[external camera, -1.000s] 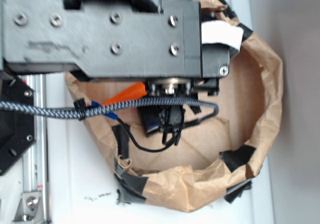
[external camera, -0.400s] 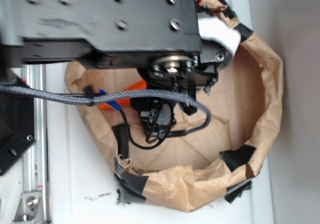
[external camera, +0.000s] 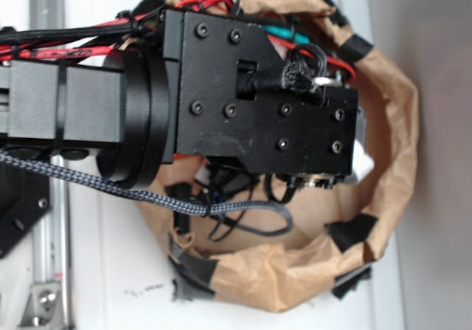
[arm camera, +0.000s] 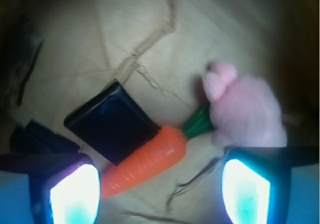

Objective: Grab the black box.

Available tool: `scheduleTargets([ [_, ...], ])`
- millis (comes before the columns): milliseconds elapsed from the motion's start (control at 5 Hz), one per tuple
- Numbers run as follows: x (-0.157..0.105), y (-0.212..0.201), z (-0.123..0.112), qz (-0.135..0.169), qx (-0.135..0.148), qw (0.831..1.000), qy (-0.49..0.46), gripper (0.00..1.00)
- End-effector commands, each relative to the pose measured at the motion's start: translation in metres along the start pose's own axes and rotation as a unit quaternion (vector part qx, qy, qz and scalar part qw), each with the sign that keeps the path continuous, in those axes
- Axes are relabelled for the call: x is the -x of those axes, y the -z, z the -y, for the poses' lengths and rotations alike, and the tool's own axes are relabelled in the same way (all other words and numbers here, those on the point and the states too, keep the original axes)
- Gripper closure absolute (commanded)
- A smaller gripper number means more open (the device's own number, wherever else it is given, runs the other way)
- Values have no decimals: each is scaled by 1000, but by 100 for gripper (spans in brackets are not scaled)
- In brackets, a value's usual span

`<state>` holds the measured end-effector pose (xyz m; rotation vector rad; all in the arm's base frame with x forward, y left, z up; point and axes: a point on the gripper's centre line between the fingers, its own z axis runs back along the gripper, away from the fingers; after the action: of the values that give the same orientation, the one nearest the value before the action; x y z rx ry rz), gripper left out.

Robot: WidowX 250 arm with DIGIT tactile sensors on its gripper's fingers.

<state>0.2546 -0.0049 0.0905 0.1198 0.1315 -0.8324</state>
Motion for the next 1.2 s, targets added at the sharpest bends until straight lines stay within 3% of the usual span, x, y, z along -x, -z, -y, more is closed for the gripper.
scheduleTargets([
  [0, 29, 11, 24, 106, -36, 976, 188, 0],
  [400, 3, 36, 21, 160, -29, 971, 172, 0],
  [800, -11, 53, 2, 153, 1, 979, 138, 0],
  [1000, -9, 62, 3, 147, 38, 981, 123, 0],
])
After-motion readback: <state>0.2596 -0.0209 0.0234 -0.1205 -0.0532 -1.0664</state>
